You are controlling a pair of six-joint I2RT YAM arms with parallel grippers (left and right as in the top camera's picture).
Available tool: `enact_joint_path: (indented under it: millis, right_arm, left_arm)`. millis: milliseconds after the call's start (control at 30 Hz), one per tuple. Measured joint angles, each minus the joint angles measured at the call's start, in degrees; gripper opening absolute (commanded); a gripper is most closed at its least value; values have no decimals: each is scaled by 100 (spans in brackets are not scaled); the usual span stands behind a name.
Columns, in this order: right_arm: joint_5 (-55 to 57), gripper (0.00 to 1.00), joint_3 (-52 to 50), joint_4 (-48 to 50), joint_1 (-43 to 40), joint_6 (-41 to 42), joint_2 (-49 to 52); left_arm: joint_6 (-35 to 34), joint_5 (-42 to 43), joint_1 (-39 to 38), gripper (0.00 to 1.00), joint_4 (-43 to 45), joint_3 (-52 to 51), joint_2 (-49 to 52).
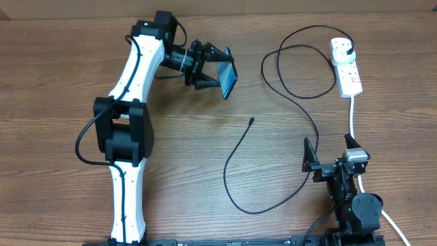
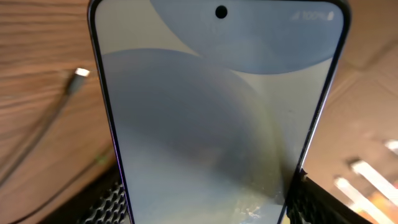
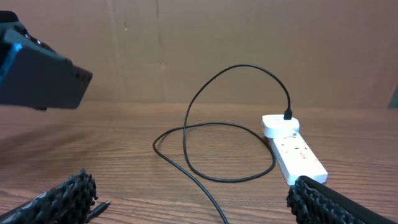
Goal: Plug charger to phone and switch on socket
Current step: 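Lift the phone with the left gripper and tilt it upright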
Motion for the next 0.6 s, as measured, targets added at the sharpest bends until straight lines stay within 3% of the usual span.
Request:
enact_joint_path:
  millis: [367, 600]
  right_arm:
    - [0, 100, 0, 2, 0, 0, 0]
    - [0, 100, 0, 0, 0, 0, 0]
  left_arm:
    - [-17, 1180, 83, 66, 44, 0, 0]
    - [-625, 1484, 83, 64, 42, 0, 0]
